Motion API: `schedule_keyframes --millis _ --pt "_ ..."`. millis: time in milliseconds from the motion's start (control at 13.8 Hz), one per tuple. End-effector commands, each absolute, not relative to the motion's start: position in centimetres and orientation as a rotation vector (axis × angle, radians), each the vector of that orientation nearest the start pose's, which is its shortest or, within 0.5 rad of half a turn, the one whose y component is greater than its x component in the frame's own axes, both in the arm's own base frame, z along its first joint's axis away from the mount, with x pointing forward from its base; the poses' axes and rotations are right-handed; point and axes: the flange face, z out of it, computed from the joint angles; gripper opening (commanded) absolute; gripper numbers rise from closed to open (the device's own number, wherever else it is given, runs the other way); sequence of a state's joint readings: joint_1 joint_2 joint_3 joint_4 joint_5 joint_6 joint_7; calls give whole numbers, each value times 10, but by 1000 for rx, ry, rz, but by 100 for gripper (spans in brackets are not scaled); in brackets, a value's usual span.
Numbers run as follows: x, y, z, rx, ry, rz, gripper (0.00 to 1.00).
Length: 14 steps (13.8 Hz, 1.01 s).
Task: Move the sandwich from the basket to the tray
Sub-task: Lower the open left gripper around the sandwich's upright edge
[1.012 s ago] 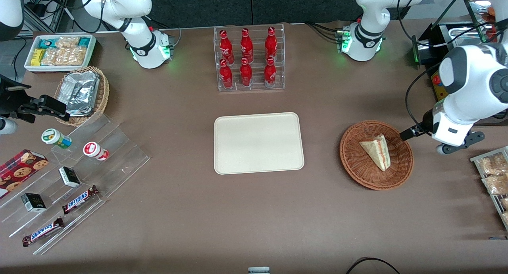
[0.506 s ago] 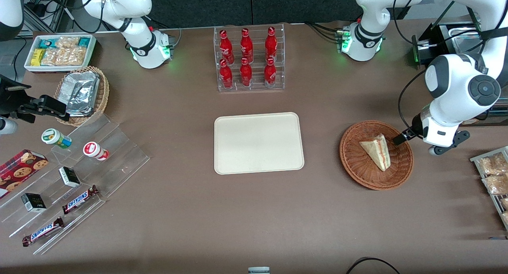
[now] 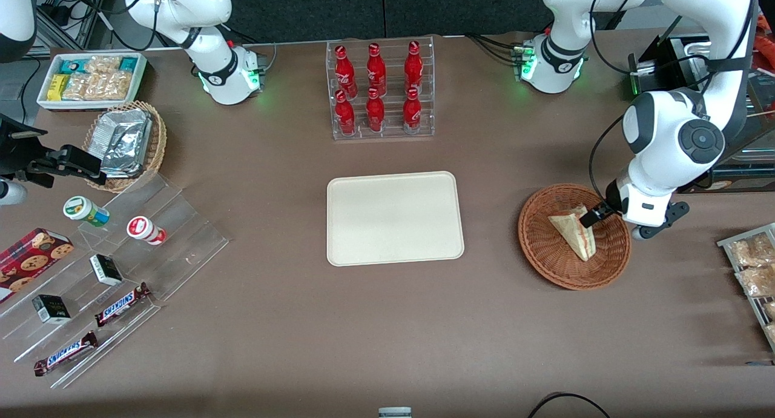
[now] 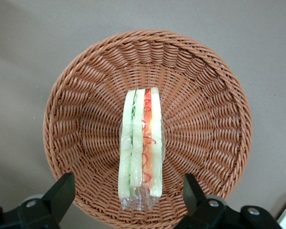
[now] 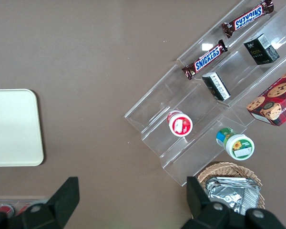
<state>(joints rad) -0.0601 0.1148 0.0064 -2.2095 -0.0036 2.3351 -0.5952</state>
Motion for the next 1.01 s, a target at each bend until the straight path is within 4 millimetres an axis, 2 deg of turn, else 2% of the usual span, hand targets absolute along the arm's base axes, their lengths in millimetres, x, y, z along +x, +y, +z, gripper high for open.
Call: schedule_keyframes --millis 0,289,578,940 --pt "536 -40 317 -3032 -877 -38 100" --pt "531 -39 309 -3037 -877 -66 100" --pt "514 -39 287 -3048 -885 -125 100" --pt "511 -38 280 -3047 -885 -125 100"
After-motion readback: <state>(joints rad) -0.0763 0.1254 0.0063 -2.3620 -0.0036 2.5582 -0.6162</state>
